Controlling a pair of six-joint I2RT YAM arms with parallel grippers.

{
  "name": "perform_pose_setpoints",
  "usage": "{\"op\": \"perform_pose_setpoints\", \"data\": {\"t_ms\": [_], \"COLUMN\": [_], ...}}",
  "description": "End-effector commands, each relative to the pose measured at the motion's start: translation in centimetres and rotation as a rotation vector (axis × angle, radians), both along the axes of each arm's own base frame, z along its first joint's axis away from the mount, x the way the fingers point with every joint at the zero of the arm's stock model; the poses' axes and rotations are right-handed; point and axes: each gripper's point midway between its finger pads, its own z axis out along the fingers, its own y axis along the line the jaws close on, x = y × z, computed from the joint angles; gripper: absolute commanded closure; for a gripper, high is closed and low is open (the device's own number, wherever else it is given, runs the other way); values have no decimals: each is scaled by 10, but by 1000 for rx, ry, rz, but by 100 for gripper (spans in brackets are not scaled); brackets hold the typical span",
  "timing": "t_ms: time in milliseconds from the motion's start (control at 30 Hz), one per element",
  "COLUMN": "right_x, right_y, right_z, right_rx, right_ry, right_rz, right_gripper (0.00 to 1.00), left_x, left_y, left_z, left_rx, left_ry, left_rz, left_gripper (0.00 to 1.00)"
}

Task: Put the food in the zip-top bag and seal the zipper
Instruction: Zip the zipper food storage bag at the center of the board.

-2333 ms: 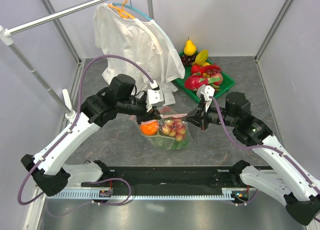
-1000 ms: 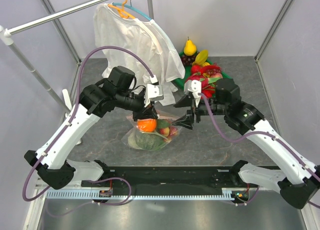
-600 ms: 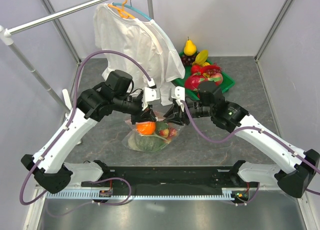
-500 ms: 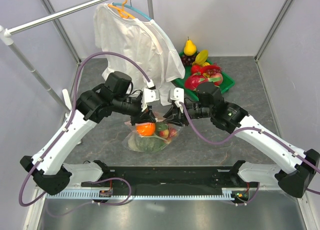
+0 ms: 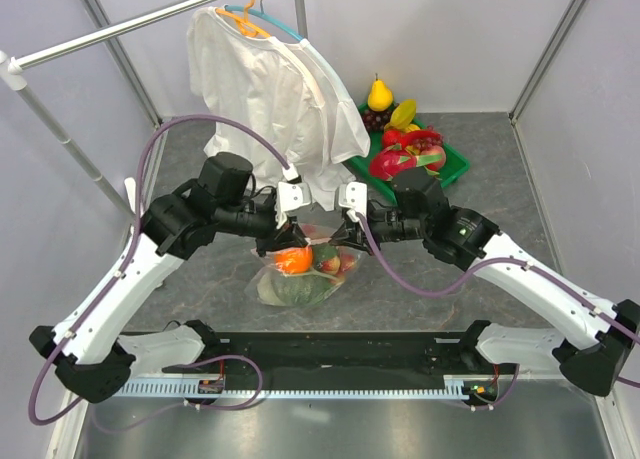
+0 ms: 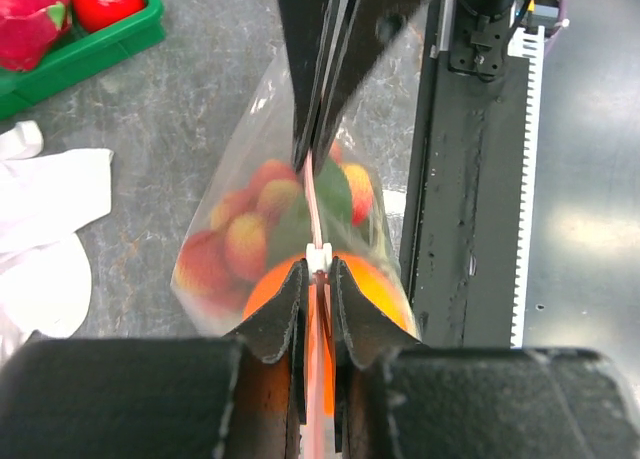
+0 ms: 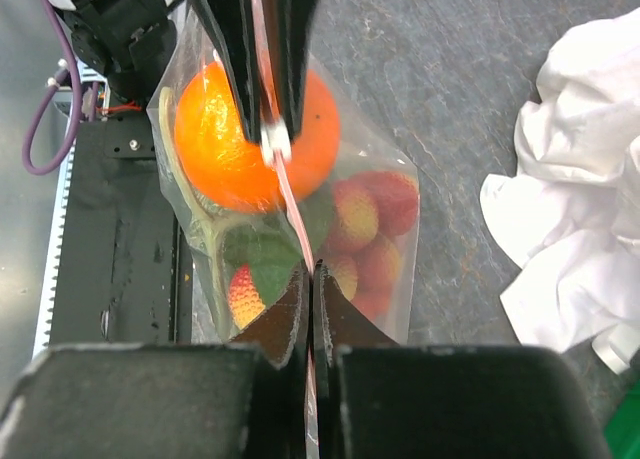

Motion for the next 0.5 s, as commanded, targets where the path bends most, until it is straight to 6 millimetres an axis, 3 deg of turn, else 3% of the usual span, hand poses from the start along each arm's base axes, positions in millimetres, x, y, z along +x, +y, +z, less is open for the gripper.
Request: {"op": "perform_pose_setpoints", "data": {"t_ms": [0, 100, 233, 467], "right_x": [-1, -12, -11, -11], "right_y": [-22, -31, -41, -56], "right_z": [17, 16, 12, 39], "right_rx": [-26, -16, -26, -15], "right_ry": [-57, -13, 5, -27], "right_rz": [-56, -72, -130, -191], "right_gripper": [100, 100, 100, 100], "left_x": [-8, -10, -15, -23], "left_y": [24, 38, 56, 78], "left_z": [12, 12, 7, 10], "left_rx": [-26, -15, 14, 39], "left_ry": [-43, -57, -68, -113], "left_rz": [83, 138, 183, 236], "left_gripper": [98, 98, 98, 98]}}
